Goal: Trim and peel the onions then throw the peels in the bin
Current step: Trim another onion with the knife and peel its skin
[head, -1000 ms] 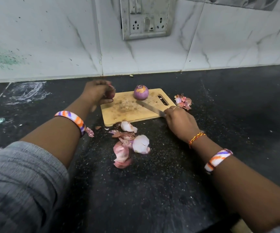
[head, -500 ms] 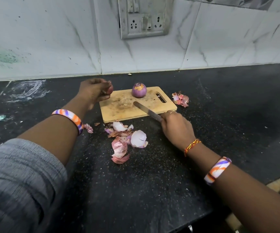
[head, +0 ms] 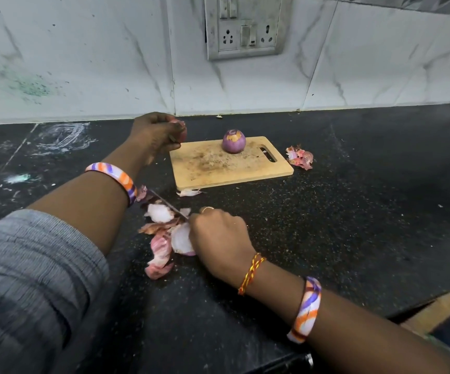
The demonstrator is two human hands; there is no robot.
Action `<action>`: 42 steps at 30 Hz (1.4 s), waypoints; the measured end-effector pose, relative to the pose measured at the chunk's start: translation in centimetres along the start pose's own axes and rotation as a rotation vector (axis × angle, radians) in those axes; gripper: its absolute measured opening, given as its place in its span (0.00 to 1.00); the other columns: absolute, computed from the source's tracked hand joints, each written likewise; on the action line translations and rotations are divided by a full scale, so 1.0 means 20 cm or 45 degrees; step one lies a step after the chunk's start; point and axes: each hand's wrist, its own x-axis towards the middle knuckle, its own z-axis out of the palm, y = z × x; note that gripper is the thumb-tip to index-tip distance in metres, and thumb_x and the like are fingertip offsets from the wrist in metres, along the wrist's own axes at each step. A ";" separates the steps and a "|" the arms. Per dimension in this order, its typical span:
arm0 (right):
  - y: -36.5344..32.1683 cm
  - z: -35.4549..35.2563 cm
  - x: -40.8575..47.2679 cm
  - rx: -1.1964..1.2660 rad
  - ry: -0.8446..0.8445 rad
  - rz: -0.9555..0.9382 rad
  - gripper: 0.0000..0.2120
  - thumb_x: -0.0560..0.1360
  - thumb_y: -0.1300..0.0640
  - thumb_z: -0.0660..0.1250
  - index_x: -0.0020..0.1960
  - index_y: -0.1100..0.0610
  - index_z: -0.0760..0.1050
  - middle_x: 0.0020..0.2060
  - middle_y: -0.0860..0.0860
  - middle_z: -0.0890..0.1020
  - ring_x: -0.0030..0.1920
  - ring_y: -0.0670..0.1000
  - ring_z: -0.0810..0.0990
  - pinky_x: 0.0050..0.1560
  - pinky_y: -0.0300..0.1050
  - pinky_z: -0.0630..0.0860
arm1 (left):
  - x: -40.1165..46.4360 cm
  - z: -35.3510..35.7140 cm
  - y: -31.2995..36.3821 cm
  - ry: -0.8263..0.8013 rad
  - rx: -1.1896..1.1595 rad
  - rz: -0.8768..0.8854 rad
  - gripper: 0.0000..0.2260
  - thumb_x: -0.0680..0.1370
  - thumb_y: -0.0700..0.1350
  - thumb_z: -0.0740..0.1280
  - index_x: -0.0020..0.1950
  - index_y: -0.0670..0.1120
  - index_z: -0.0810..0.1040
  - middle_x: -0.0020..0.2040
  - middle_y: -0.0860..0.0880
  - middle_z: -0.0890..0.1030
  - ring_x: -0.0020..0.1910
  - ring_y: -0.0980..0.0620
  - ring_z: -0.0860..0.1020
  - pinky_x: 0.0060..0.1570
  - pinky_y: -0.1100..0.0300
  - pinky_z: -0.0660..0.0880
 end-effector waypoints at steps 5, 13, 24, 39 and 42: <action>0.07 -0.04 0.05 0.042 0.110 0.070 0.11 0.79 0.59 0.56 0.54 0.58 0.77 0.48 0.56 0.80 0.49 0.59 0.79 0.43 0.50 0.75 | -0.02 -0.02 0.03 -0.026 0.043 0.029 0.04 0.73 0.39 0.69 0.43 0.45 0.74 0.52 0.41 0.78 0.47 0.47 0.79 0.34 0.65 0.80; 0.37 -0.03 0.10 -0.129 0.108 0.166 0.11 0.78 0.62 0.56 0.54 0.55 0.76 0.48 0.54 0.79 0.52 0.56 0.77 0.48 0.53 0.75 | -0.02 -0.07 0.01 -0.044 0.012 -0.001 0.04 0.73 0.39 0.69 0.42 0.45 0.74 0.43 0.47 0.79 0.40 0.52 0.79 0.33 0.66 0.79; 0.47 -0.09 0.11 -0.122 0.141 0.114 0.14 0.77 0.65 0.56 0.55 0.56 0.77 0.50 0.54 0.80 0.53 0.56 0.75 0.51 0.54 0.74 | -0.04 -0.05 0.01 -0.059 0.031 0.004 0.04 0.74 0.39 0.68 0.42 0.45 0.73 0.41 0.47 0.79 0.38 0.54 0.79 0.35 0.66 0.80; 0.51 -0.10 0.09 -0.080 0.055 0.067 0.12 0.76 0.66 0.58 0.52 0.57 0.78 0.49 0.54 0.80 0.52 0.56 0.76 0.49 0.54 0.75 | -0.05 -0.03 0.03 -0.053 0.049 0.023 0.04 0.73 0.40 0.69 0.42 0.45 0.74 0.42 0.46 0.80 0.41 0.52 0.80 0.37 0.64 0.80; 0.48 -0.08 0.09 -0.086 -0.014 0.049 0.12 0.77 0.65 0.59 0.55 0.55 0.77 0.50 0.54 0.80 0.52 0.55 0.77 0.51 0.54 0.77 | -0.06 -0.01 0.03 -0.062 0.045 0.033 0.05 0.73 0.41 0.69 0.42 0.45 0.74 0.42 0.46 0.80 0.41 0.52 0.80 0.37 0.64 0.80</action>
